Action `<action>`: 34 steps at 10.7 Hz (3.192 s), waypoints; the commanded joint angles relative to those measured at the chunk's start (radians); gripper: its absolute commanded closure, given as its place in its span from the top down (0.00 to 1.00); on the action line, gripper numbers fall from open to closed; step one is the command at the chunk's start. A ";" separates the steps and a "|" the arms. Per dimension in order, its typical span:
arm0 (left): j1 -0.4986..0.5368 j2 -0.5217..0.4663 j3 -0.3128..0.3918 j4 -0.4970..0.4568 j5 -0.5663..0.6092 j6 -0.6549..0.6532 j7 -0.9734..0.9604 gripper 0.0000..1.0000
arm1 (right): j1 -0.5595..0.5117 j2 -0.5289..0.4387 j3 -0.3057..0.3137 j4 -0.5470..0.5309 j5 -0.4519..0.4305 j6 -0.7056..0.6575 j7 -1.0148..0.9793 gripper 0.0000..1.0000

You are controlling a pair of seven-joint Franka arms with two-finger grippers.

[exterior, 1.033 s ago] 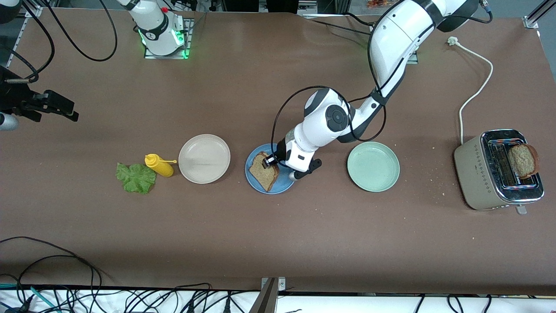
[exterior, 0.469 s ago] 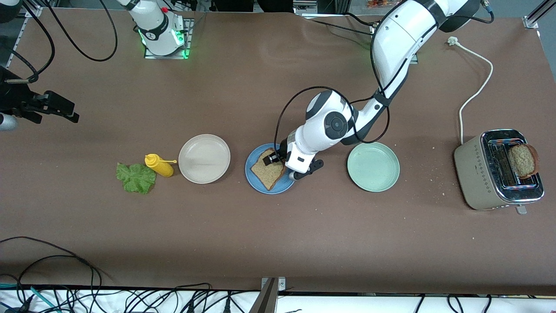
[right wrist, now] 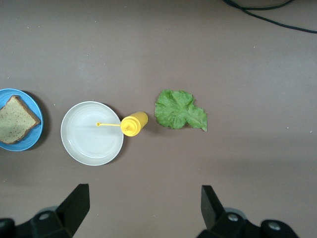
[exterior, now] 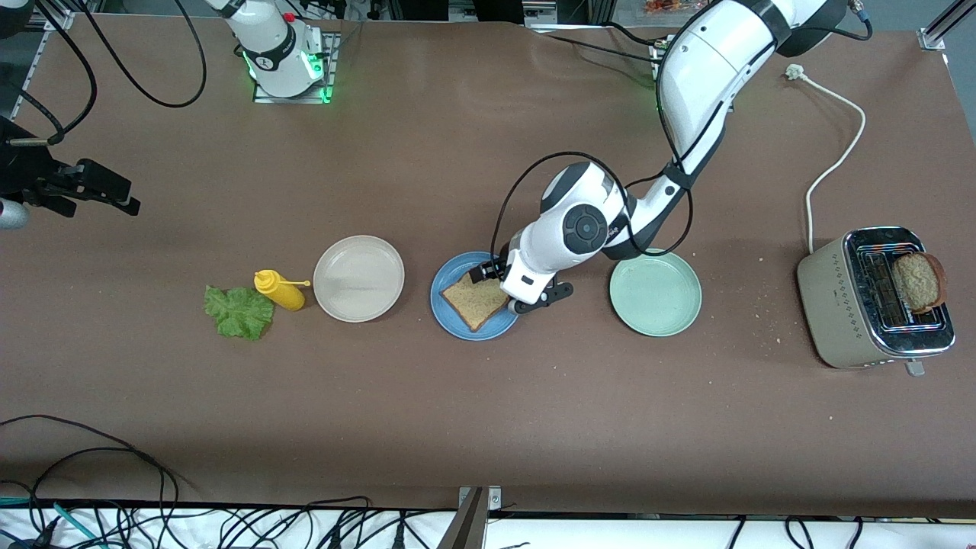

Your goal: Make sandwich in blue plate with both arms

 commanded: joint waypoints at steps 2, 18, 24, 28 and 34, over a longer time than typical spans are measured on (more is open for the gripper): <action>0.070 -0.109 -0.006 0.001 0.054 -0.192 0.017 1.00 | -0.002 0.005 0.000 0.019 0.021 -0.001 -0.016 1.00; 0.601 -0.490 -0.010 0.196 0.183 -0.967 0.707 1.00 | -0.022 0.045 -0.044 0.017 0.005 -0.009 -0.026 1.00; 0.300 -0.554 0.433 0.196 0.022 -1.013 0.808 0.99 | 0.024 0.128 -0.032 0.011 -0.092 0.002 -0.019 1.00; 0.241 -0.587 0.485 0.124 0.024 -0.993 0.841 0.97 | 0.047 0.180 -0.026 0.014 -0.083 0.007 -0.028 1.00; 0.296 -0.597 0.441 0.072 0.107 -0.906 0.827 1.00 | 0.039 0.339 -0.038 -0.009 -0.090 0.176 -0.112 1.00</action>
